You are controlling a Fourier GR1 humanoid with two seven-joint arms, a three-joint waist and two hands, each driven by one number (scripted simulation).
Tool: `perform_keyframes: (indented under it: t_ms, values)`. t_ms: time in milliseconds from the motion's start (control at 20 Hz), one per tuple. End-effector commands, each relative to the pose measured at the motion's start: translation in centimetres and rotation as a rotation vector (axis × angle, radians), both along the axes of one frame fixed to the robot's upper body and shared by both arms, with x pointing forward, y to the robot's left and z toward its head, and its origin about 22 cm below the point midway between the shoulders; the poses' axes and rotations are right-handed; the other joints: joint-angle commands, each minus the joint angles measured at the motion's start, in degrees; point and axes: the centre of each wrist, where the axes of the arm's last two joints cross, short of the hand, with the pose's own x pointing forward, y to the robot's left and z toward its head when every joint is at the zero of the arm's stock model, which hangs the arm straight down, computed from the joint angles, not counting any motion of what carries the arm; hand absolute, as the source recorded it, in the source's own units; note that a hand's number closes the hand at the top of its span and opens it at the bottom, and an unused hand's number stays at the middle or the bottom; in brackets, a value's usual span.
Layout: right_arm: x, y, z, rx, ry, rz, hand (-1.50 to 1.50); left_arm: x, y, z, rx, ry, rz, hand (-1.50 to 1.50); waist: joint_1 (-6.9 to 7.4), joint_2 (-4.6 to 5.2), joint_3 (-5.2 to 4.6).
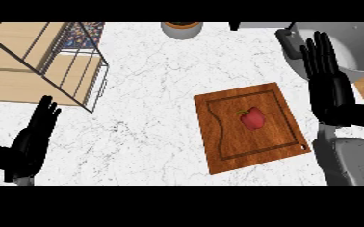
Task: Pick the bell pepper from the cutting board and place it in the pot
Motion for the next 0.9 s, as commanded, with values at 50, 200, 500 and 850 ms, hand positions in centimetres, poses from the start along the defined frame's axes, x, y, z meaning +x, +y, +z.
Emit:
perform_keyframes:
  t_ms: [50, 200, 500, 850]
  values:
    - [2.2, 2.8, 4.6, -0.148, -0.072, 0.418, 1.5, 2.6, -2.4, 2.0, -0.009, -0.12, -0.083, 0.0, 4.51, 1.57, 1.73]
    - [2.2, 7.2, 7.0, -0.252, -0.158, 0.831, 1.5, 5.3, -4.1, 5.4, -0.012, -0.255, -0.158, 0.0, 8.87, 2.05, 1.82]
    - [3.8, 2.5, 12.5, -0.714, -0.347, 1.009, -1.5, 7.0, -6.5, 7.3, -0.052, -0.314, -0.191, 0.0, 7.77, 3.54, 2.11]
    - [4.2, -0.1, 15.7, -0.823, -0.528, 1.212, -1.5, 8.3, -8.1, 8.9, -0.055, -0.32, -0.183, 0.0, 7.24, 3.54, 2.27]
